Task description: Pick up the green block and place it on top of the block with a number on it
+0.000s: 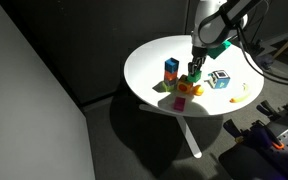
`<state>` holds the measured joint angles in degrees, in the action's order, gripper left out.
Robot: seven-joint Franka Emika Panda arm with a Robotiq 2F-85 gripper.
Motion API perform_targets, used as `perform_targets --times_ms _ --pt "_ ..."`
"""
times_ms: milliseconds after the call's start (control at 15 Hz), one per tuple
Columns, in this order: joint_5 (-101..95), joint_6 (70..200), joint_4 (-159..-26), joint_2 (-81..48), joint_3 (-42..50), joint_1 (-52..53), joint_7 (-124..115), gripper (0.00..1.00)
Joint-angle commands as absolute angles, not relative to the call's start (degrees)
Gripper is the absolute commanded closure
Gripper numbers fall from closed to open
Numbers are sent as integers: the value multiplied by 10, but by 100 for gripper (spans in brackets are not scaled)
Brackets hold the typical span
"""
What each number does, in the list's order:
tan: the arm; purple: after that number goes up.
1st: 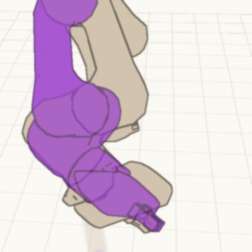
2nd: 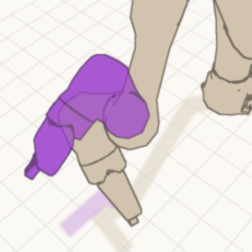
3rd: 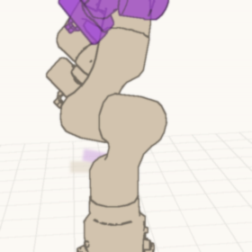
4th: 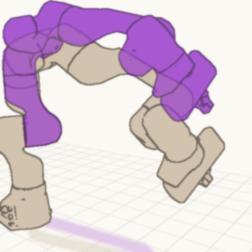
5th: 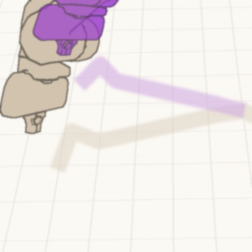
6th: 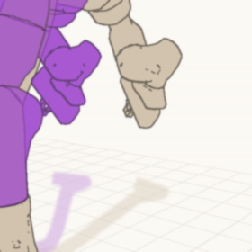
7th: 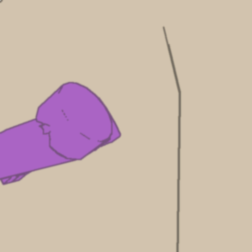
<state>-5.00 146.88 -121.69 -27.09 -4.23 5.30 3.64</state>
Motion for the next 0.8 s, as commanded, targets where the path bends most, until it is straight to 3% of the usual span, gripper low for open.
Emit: perform_targets --times_ms 0,733 --pt "-53 1455 -1199 -270 -36 63 15 74" --pt "-57 1463 -1165 -299 -31 71 10 74"
